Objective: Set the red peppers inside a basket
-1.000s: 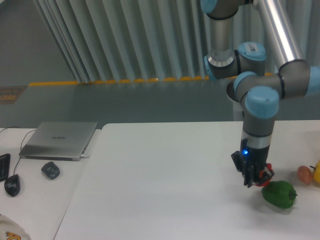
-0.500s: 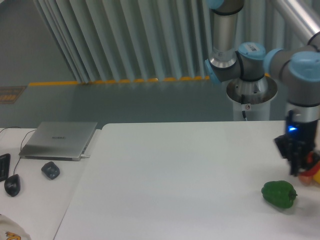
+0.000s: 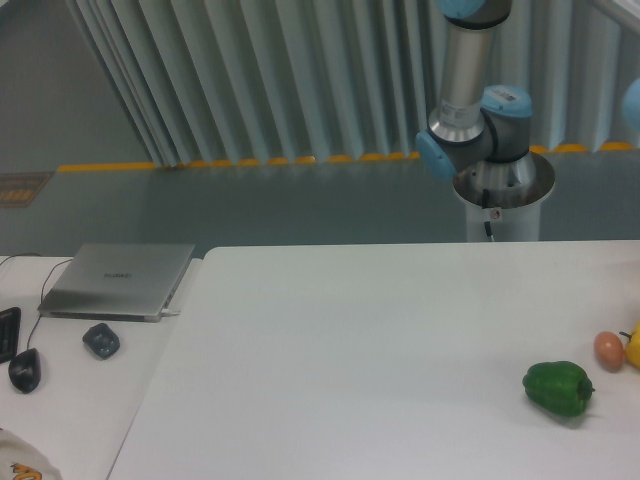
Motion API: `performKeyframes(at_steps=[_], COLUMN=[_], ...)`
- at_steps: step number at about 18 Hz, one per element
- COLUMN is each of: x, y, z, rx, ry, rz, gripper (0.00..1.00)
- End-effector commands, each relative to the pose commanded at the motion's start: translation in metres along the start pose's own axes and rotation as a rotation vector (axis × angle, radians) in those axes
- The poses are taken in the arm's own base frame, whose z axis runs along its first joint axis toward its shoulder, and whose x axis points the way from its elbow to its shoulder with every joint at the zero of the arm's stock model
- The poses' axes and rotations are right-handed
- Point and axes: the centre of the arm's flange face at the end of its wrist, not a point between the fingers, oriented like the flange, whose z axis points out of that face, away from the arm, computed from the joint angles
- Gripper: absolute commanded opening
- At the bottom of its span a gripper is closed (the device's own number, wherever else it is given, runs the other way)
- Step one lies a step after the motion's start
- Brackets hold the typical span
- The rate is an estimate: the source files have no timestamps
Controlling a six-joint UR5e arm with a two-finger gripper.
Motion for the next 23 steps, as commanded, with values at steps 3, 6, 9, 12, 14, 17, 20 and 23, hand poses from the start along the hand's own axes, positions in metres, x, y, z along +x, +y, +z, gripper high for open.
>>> performKeyframes(at_steps=[3,6,9,12,14,17,20,23], x=[0.015,0.029,0.041,0.041,0.041,0.038,0.035,0.023], y=[0.042,0.074,0.108,0.121,0.119,0.113,0.097,0.055], z=[0.01,0.015,0.012,0.008,0.008,0.006,0.01,-0.007], rx=[0.005,0.008,-0.021,-0.037,-0.029,-0.033,-0.002,0.009], ry=[0.028,0.05,0.084,0.083,0.079,0.074,0.057,0.017], rz=[0.087,0.137,0.209,0.293,0.308,0.32,0.273,0.124], gripper=[0.0,0.03,0.04,0.73,1.0,1.0,1.0,1.0])
